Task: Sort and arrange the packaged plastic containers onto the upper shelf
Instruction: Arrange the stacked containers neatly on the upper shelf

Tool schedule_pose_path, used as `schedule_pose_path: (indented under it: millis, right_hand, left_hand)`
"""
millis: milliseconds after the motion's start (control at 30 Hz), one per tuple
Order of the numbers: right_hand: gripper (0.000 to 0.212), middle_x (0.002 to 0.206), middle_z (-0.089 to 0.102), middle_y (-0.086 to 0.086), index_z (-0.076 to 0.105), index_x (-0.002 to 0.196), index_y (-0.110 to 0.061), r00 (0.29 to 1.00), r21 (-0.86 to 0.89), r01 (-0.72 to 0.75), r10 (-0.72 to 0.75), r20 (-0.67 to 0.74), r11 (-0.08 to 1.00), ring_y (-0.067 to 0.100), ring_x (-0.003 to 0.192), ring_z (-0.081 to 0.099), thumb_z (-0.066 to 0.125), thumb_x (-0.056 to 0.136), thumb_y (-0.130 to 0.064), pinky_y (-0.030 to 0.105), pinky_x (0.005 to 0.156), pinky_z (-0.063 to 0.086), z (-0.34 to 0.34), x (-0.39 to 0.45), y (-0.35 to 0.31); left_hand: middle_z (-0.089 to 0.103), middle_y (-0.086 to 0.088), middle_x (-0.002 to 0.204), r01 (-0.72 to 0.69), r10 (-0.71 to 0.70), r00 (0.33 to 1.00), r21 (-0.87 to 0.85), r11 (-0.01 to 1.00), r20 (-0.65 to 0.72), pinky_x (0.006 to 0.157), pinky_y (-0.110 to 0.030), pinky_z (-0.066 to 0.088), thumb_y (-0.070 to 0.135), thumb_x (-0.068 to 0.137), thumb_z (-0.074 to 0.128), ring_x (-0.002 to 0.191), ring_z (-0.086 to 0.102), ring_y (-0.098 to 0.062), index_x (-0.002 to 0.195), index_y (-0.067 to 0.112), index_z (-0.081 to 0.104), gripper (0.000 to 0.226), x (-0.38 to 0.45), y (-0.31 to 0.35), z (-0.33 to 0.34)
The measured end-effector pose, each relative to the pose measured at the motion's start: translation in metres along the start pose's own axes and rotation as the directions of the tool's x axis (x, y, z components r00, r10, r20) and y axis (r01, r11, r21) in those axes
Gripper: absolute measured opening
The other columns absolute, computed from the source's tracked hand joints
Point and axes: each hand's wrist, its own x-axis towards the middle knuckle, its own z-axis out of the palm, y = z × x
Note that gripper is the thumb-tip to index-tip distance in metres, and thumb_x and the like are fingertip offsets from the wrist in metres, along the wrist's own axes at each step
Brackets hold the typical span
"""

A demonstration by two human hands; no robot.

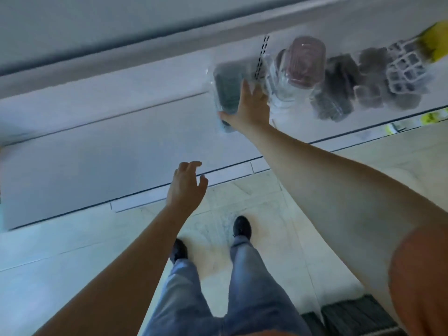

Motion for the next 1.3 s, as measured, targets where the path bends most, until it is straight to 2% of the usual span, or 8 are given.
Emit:
schedule_pose_path:
  millis: [200,433,667,833,933,1067,1200,1300]
  right_hand:
    - [0.118,0.164,0.004,0.024,0.004,0.161,-0.026,0.999,0.032,-0.009,0.008,0.050,0.999,0.044,0.144,0.028,0.069,0.074,-0.073,0.046,0.115,0.029,0.022,0.035,0.003]
    - [0.103,0.145,0.033,0.017,0.009,0.161,-0.024,0.999,0.309,0.045,-0.039,-0.027,0.950,0.034,0.124,0.045,0.070,0.082,-0.053,0.036,0.097,0.041,0.029,0.034,0.018]
    - [0.097,0.143,0.045,0.012,0.018,0.160,-0.024,0.984,0.599,0.162,-0.083,-0.157,0.784,0.021,0.131,0.047,0.064,0.083,-0.061,0.029,0.105,0.044,0.015,0.012,0.045]
    - [0.086,0.150,0.047,0.001,0.028,0.158,-0.023,0.987,0.692,0.140,-0.046,-0.153,0.709,0.016,0.137,0.046,0.068,0.087,-0.050,0.021,0.105,0.039,0.002,0.004,0.055]
    - [0.077,0.149,0.049,-0.005,0.032,0.155,-0.026,0.990,0.735,0.123,-0.035,-0.134,0.667,0.011,0.132,0.050,0.069,0.090,-0.042,0.024,0.107,0.044,-0.005,-0.001,0.057]
    - [0.075,0.150,0.048,-0.007,0.032,0.155,-0.027,0.995,0.761,0.091,-0.030,-0.094,0.643,0.007,0.131,0.049,0.069,0.091,-0.039,0.012,0.092,0.039,-0.011,-0.005,0.056]
    - [0.079,0.150,0.048,-0.009,0.030,0.157,-0.026,0.994,0.740,0.103,-0.047,-0.097,0.665,0.009,0.134,0.048,0.070,0.090,-0.042,0.021,0.104,0.043,-0.014,-0.017,0.053]
    - [0.080,0.134,0.048,-0.019,0.029,0.157,-0.022,0.986,0.681,0.165,-0.137,-0.095,0.713,0.007,0.126,0.054,0.070,0.091,-0.040,0.009,0.091,0.045,-0.018,-0.040,0.050]
  left_hand:
    - [0.049,-0.011,0.142,0.069,-0.069,0.997,-0.017,0.997,-0.017,0.097,-0.043,0.051,0.024,0.100,0.055,0.120,0.055,-0.030,0.140,0.016,0.051,0.041,0.013,0.005,0.022]
    - [0.048,-0.012,0.141,0.073,-0.076,0.994,-0.038,0.997,-0.084,0.092,-0.035,0.046,0.024,0.100,0.054,0.122,0.053,-0.028,0.143,0.013,0.046,0.045,0.051,0.020,0.040]
    - [0.026,-0.015,0.154,0.124,-0.159,0.959,-0.156,0.980,-0.236,0.105,-0.043,0.042,0.031,0.090,0.068,0.137,0.034,-0.034,0.155,0.014,0.023,0.081,0.123,0.079,0.073]
    - [0.004,-0.019,0.163,0.234,-0.262,0.951,-0.169,0.957,-0.165,0.119,-0.049,0.025,0.052,0.082,0.070,0.149,0.014,-0.037,0.159,0.012,0.000,0.111,0.170,0.112,0.094]
    - [0.014,-0.019,0.160,0.276,-0.315,0.927,-0.198,0.941,-0.204,0.117,-0.046,0.026,0.052,0.083,0.068,0.144,0.026,-0.037,0.159,0.013,0.002,0.108,0.185,0.121,0.098]
    - [0.041,-0.013,0.136,0.278,-0.357,0.890,-0.281,0.918,-0.284,0.102,-0.045,0.042,0.054,0.074,0.074,0.122,0.049,-0.034,0.157,0.020,0.013,0.108,0.186,0.107,0.090]
    - [0.041,-0.011,0.132,0.218,-0.302,0.913,-0.297,0.930,-0.275,0.096,-0.046,0.049,0.049,0.069,0.077,0.118,0.050,-0.033,0.154,0.020,0.020,0.106,0.154,0.070,0.073]
    - [0.041,-0.005,0.129,0.136,-0.238,0.923,-0.323,0.937,-0.301,0.092,-0.046,0.053,0.048,0.069,0.079,0.114,0.051,-0.027,0.153,0.028,0.022,0.104,0.105,0.040,0.058]
